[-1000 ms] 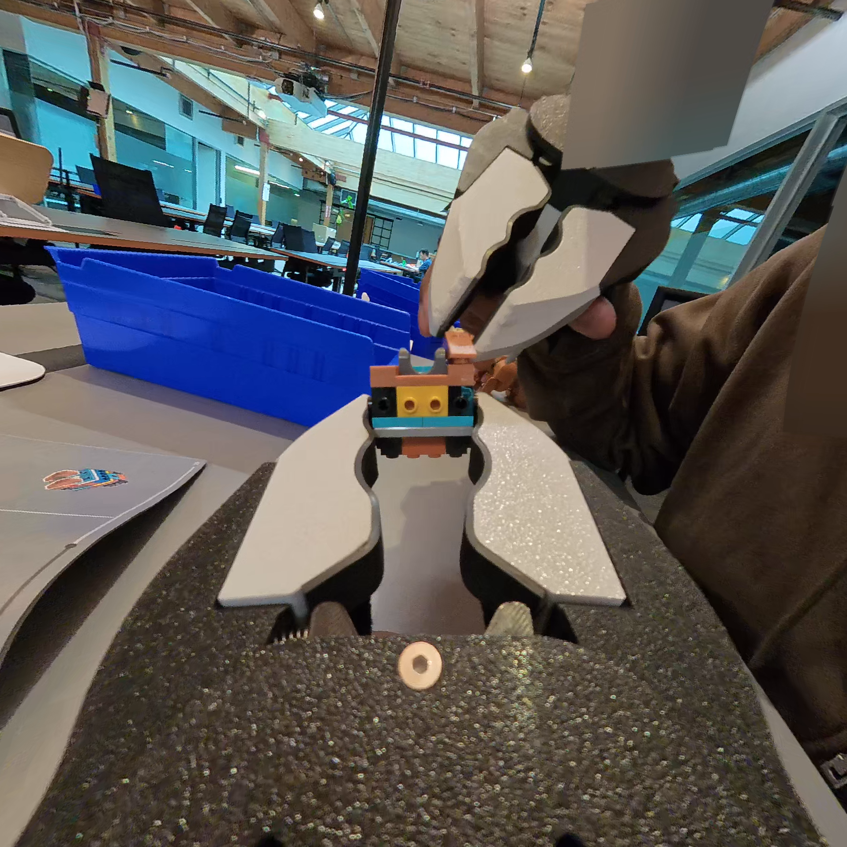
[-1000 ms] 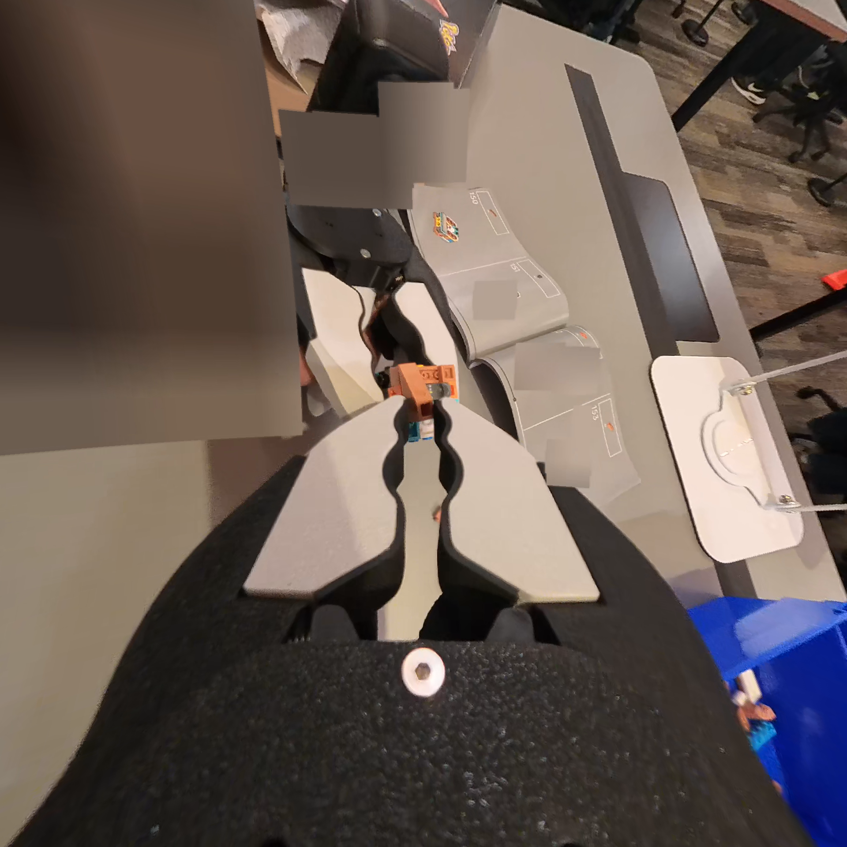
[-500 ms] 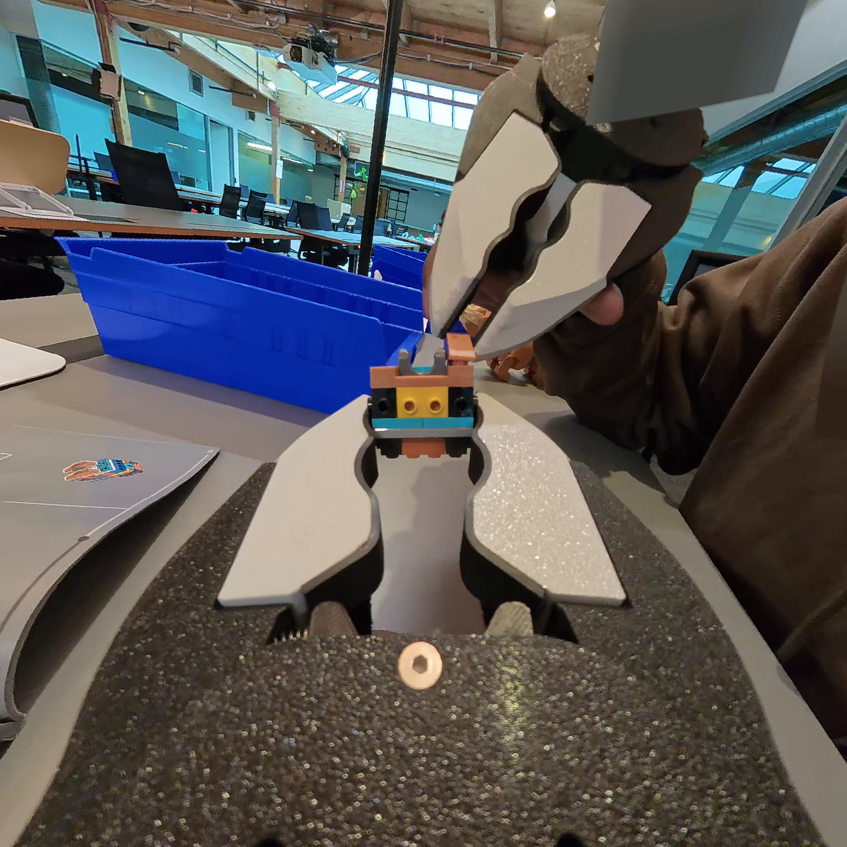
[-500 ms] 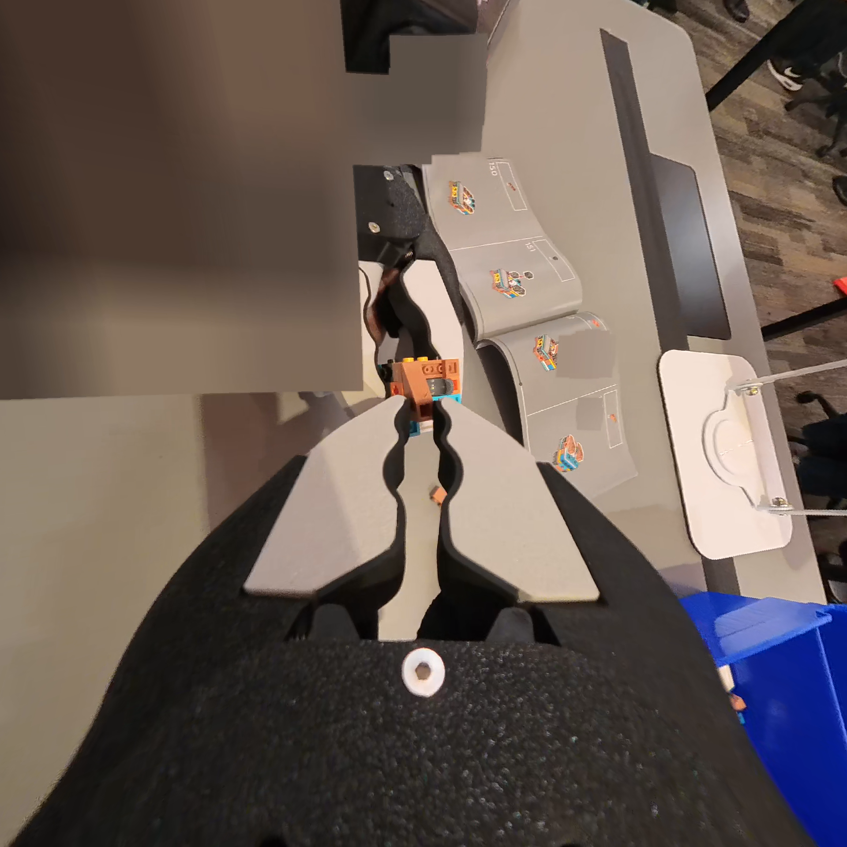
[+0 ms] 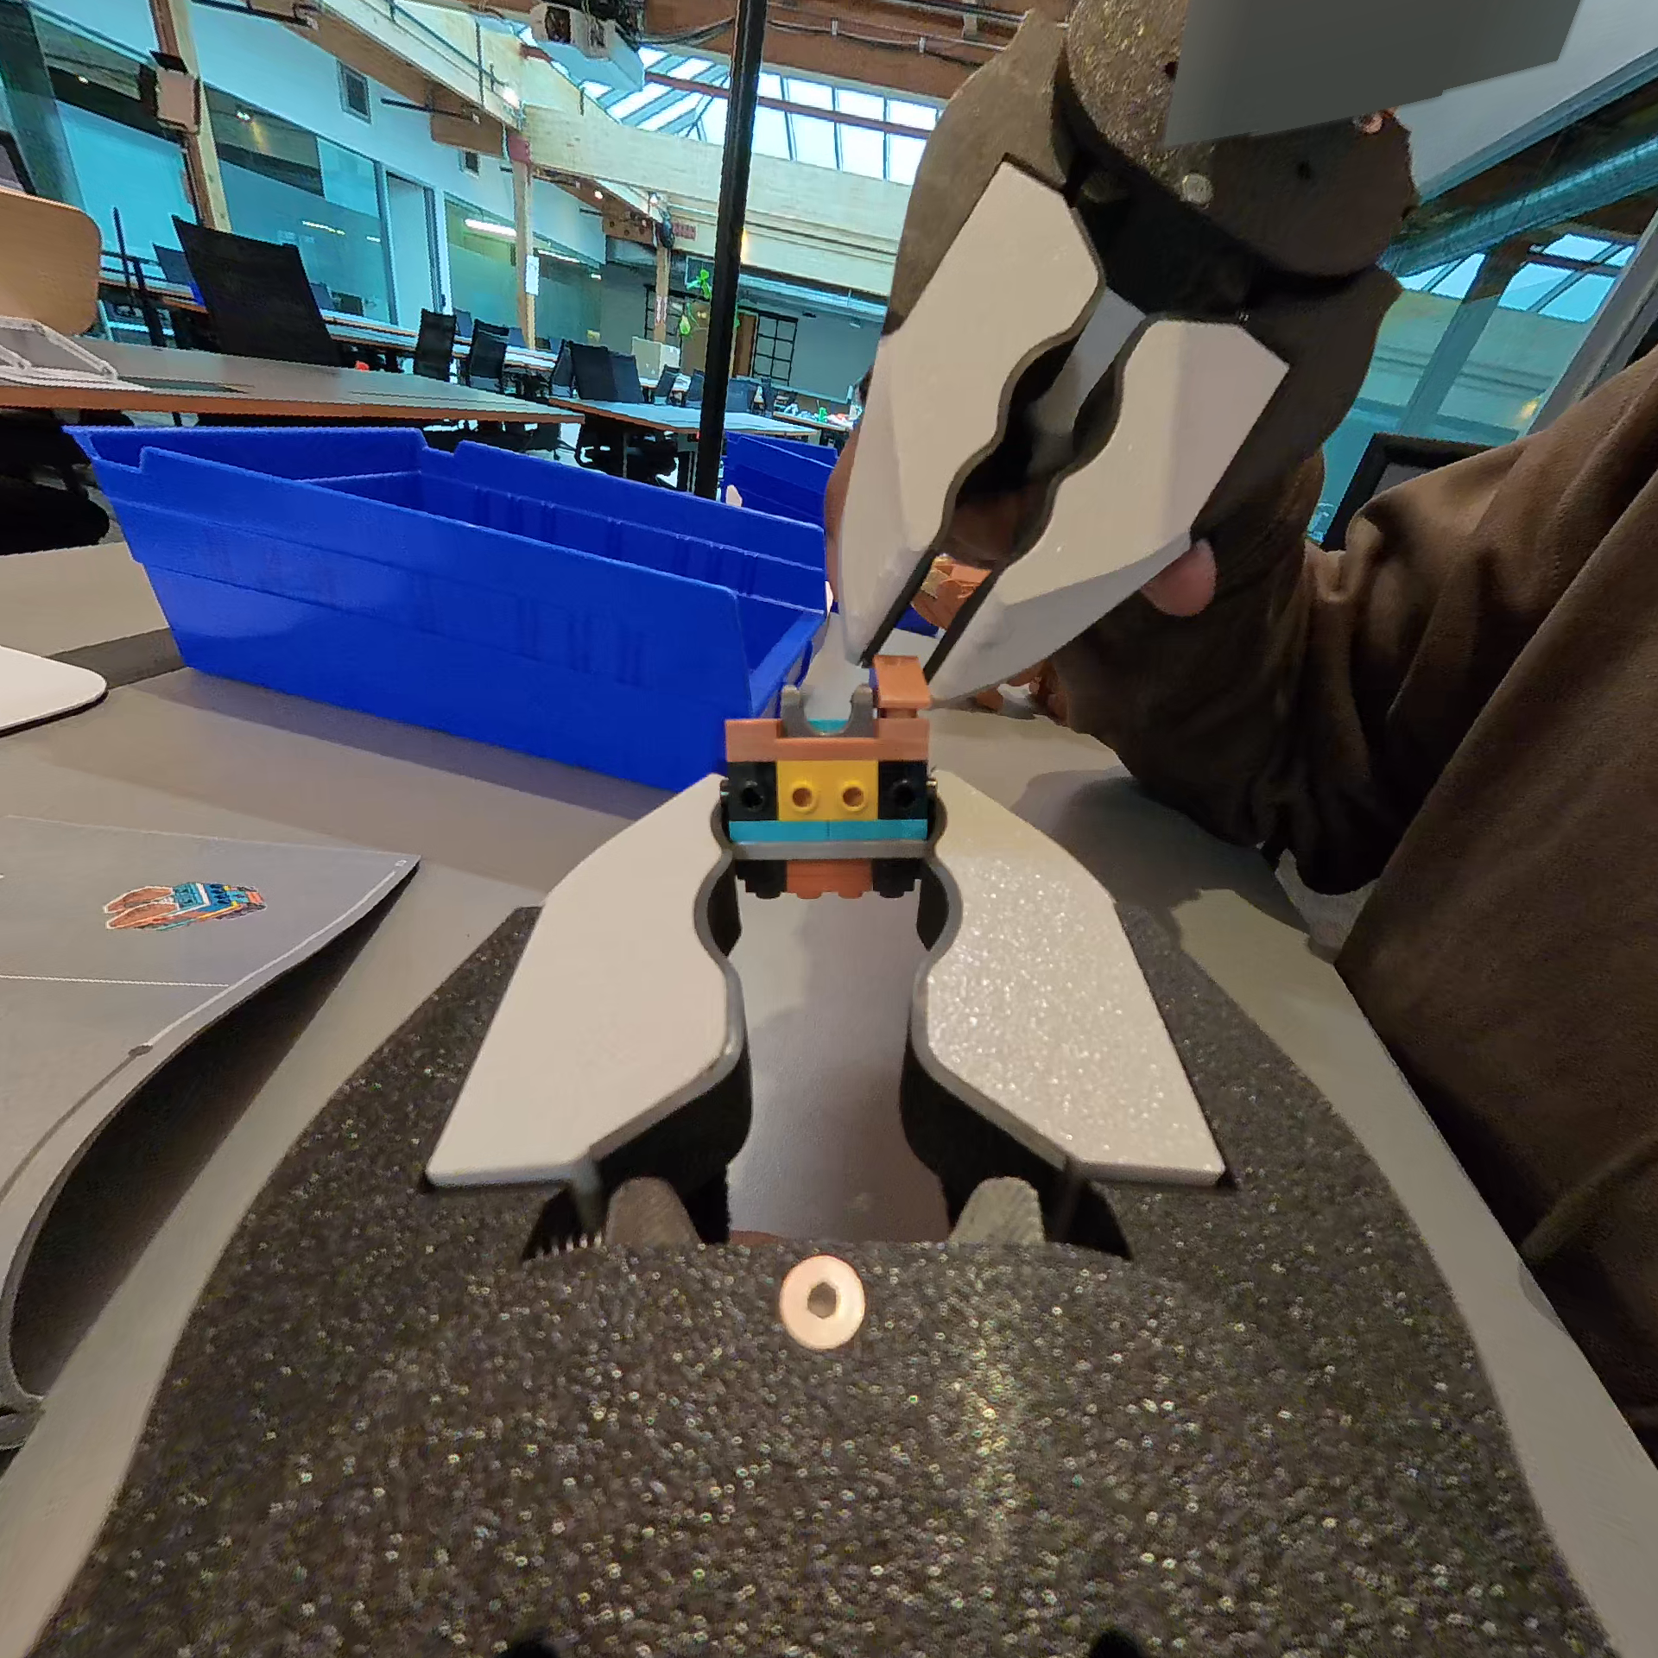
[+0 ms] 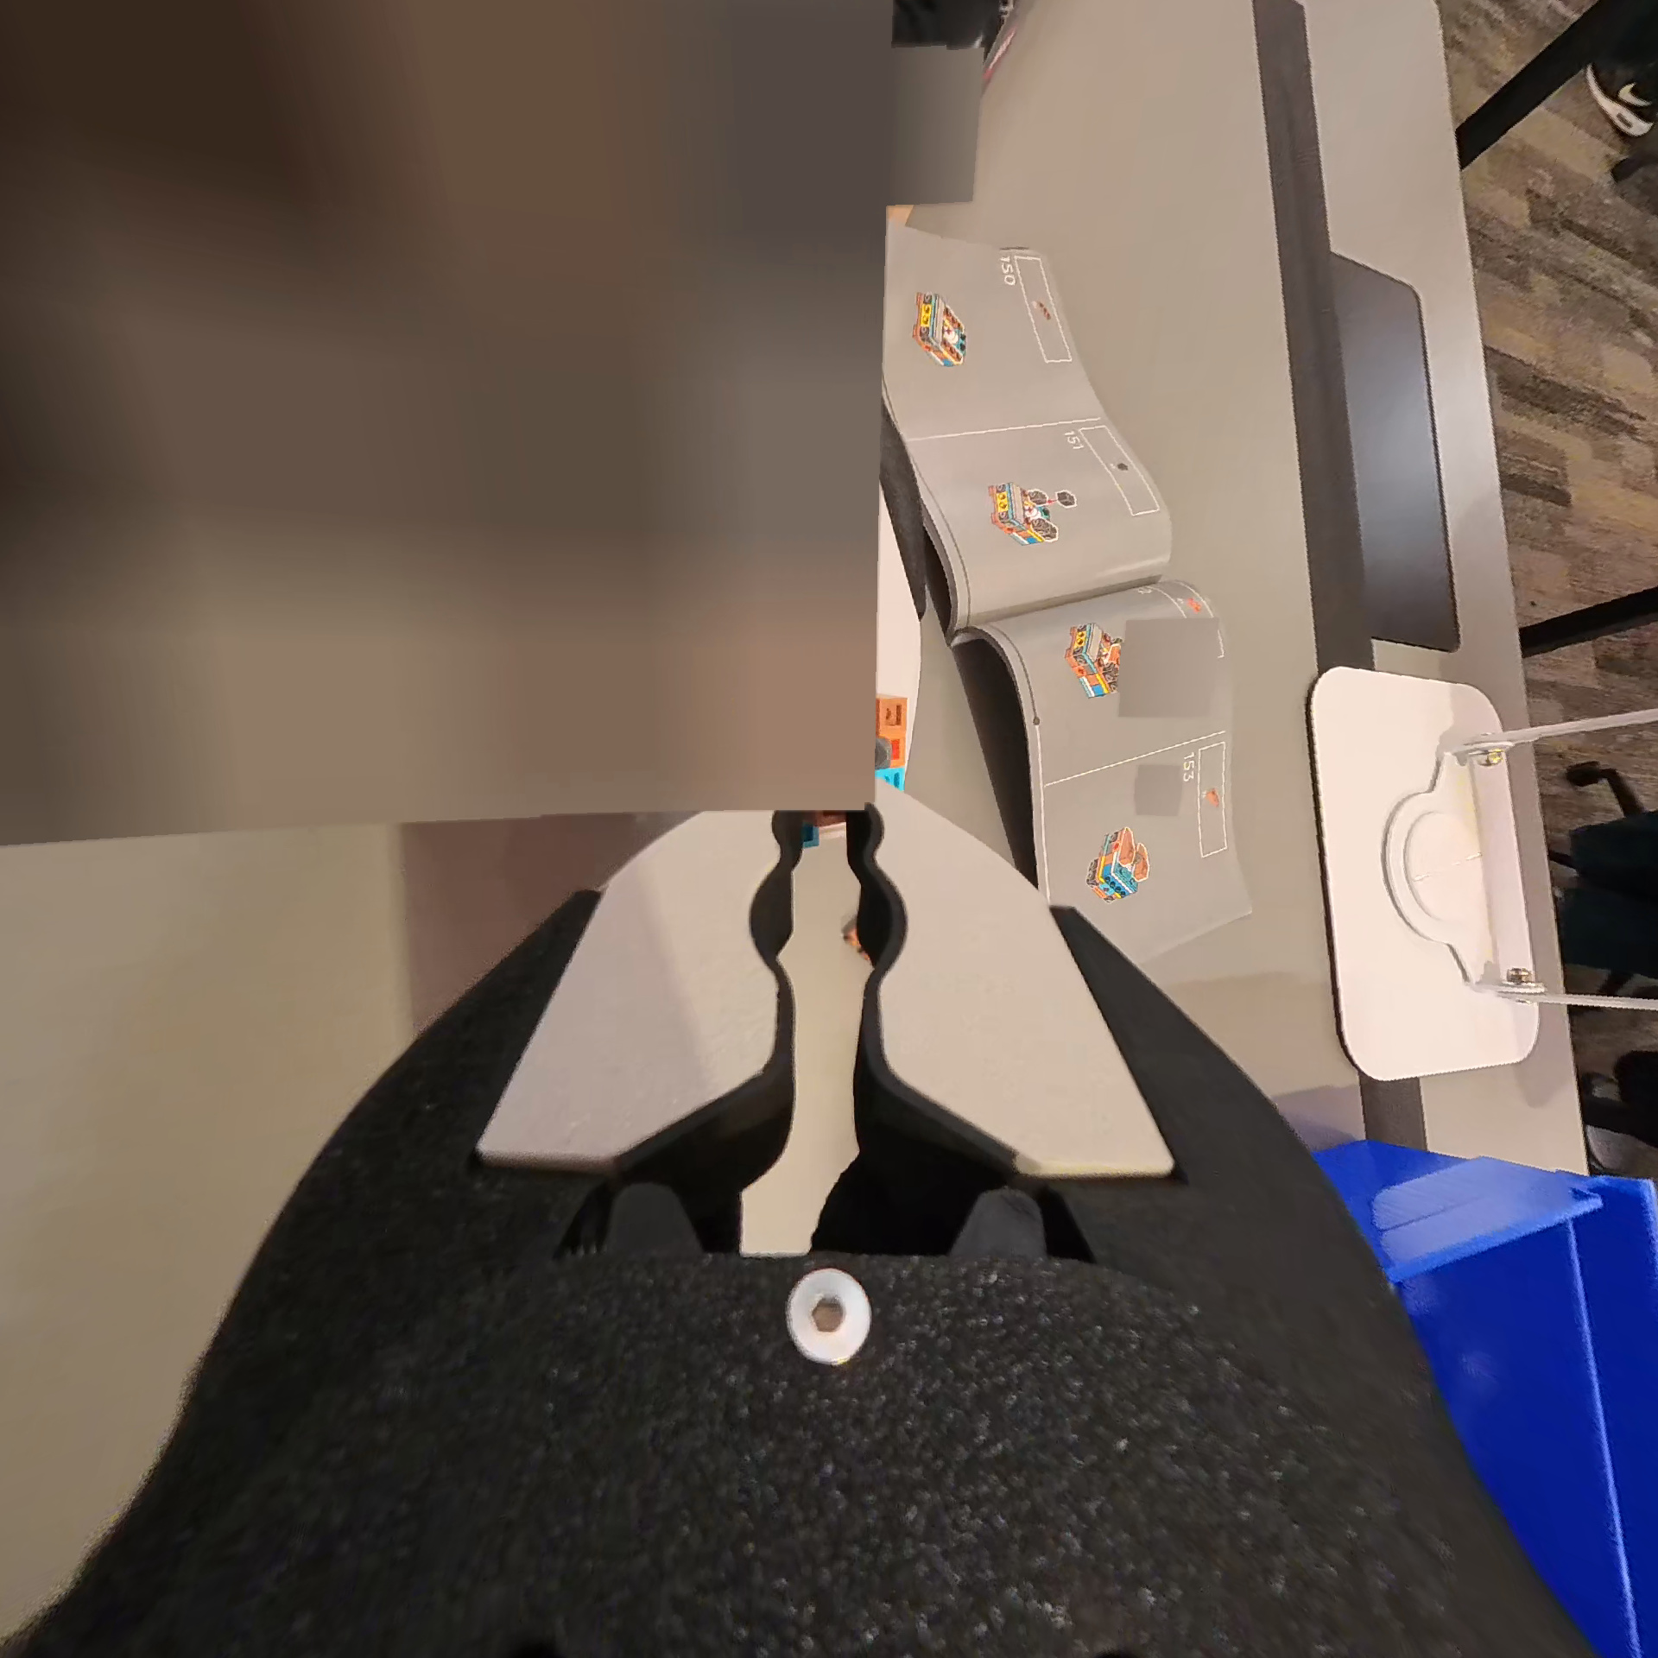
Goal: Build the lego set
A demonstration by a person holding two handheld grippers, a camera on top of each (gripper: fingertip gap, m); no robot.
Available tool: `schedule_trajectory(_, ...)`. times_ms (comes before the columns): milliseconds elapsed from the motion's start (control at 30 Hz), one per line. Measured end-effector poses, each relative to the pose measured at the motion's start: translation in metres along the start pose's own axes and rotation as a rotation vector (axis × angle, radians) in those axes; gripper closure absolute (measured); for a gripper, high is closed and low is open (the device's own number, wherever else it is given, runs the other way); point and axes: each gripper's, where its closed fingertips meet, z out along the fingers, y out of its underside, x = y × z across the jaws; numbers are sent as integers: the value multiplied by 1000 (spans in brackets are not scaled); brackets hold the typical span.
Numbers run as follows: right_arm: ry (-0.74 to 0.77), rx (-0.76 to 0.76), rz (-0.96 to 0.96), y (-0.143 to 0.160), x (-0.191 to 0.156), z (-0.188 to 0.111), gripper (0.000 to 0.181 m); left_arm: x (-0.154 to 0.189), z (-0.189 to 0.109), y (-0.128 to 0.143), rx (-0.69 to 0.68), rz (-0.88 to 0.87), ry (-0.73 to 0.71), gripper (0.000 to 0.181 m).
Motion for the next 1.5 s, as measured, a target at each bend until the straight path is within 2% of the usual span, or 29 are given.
schedule_trajectory(200,10,-42,-30,4,0,1,172,-1,2,4,-29,5,-16,145)
schedule_trajectory(567,-37,-16,-1,4,-1,2,172,-1,2,4,-34,5,-12,145)
schedule_trajectory(1100,-10,-35,-27,6,-2,3,172,-2,3,6,-45,-1,-16,146)
schedule_trajectory(1500,-17,45,-16,-3,0,3,170,-1,0,-1,7,-16,6,145)
